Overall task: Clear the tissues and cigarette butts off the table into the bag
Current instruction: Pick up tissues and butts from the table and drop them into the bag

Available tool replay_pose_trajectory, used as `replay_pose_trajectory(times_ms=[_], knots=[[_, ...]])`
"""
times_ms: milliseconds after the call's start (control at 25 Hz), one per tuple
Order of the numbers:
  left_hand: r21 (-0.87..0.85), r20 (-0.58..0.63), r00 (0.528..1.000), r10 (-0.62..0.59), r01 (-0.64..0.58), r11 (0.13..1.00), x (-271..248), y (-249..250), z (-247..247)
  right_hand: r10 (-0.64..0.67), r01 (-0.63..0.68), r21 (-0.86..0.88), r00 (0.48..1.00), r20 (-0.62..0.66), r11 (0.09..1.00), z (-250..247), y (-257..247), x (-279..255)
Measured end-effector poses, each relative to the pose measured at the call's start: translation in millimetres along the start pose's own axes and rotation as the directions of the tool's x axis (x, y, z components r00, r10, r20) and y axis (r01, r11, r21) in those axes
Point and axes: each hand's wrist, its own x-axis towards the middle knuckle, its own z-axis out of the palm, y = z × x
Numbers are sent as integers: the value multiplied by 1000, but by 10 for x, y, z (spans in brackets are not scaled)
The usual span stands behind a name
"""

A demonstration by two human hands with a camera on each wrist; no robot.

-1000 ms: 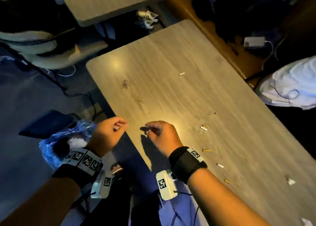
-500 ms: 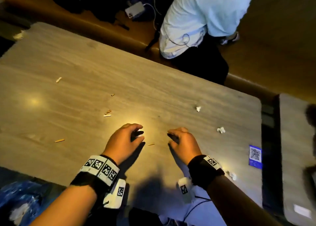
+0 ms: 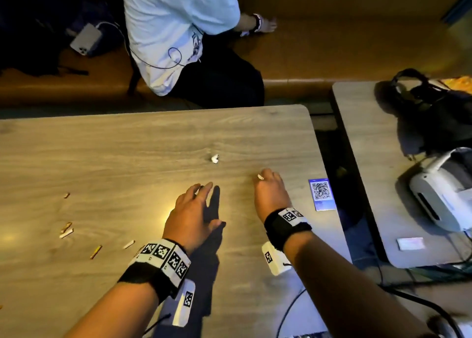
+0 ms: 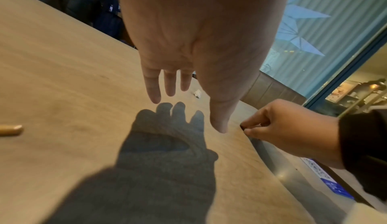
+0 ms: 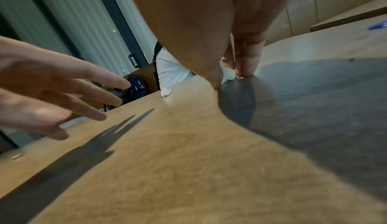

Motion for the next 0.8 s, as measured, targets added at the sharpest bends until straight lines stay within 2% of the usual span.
replay_pose_trajectory(times_ms=[80, 240, 320, 440, 560, 640, 720, 800], knots=[[33, 0, 1000, 11, -11, 999, 176, 96, -37, -27, 27, -7, 999, 16, 1000, -47, 30, -52], [41, -97, 992, 83, -80, 996, 700, 221, -62, -89, 90, -35, 995, 45, 995, -90, 104, -198], [118, -105, 989, 102, -89, 989, 939, 240, -58, -92, 95, -43, 994, 57, 995, -112, 109, -235], [285, -53, 989, 140, -120, 951, 1159, 244, -66, -77, 82, -61, 994, 78, 995, -123, 97, -272], [480, -6, 974, 227, -196, 855, 1193, 275, -129, -76, 80, -64, 995, 65, 995, -110, 54, -341], [565, 38, 973, 229, -210, 798, 1135, 320, -166, -72, 75, -62, 996, 46, 995, -79, 41, -412], [583, 57, 975, 216, -208, 785, 1037, 331, -183, -78, 80, -49, 996, 34, 996, -44, 22, -489], [548, 50, 978, 204, -198, 813, 939, 286, -167, -65, 65, 1, 998, 10, 998, 29, 39, -522]])
